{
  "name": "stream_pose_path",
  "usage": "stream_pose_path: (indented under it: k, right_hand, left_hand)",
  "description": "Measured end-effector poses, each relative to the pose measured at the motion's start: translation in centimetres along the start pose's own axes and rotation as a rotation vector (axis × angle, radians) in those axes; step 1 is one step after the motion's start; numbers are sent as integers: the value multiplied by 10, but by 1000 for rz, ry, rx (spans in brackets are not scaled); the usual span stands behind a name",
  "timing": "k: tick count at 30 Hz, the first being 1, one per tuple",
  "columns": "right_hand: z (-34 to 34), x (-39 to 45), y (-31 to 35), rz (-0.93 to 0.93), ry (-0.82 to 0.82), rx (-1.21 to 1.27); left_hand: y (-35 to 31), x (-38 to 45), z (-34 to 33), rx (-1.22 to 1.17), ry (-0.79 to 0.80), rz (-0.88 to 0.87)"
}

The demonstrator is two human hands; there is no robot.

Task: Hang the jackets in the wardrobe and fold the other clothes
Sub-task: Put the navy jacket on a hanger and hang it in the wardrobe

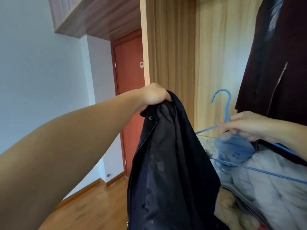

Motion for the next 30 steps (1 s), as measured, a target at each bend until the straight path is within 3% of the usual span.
stream_pose_path:
  k: [4, 6, 11, 14, 19, 25, 30]
  right_hand:
    - [21, 9, 45, 47, -220, 164]
    - [11, 10, 44, 41, -162, 206]
    - [1, 9, 60, 129, -281, 191]
    - [7, 12, 48, 189, -339, 310]
    - [-8, 18, 30, 108, -199, 400]
    - [-47, 11, 37, 90, 16, 252]
    - [-73, 5, 67, 220, -3, 94]
  left_hand:
    - [-10, -3, -6, 74, -38, -33]
    - [-10, -4, -5, 126, -48, -36]
    - [9, -5, 9, 264, -152, -8]
    - [41, -5, 24, 297, -251, 64]
    - [82, -8, 42, 334, -325, 152]
    - [86, -9, 55, 333, -363, 116]
    - [76, -5, 52, 391, -323, 54]
Point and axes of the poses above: each hand's wrist, its own x-axis towards the middle knuckle, its own z-axis out of the back of the hand, y = z × x, the point moved 5 cm from there along x, towards the middle knuckle, and after that the axes turned 3 degrees about -y, right-handed, at the moved point
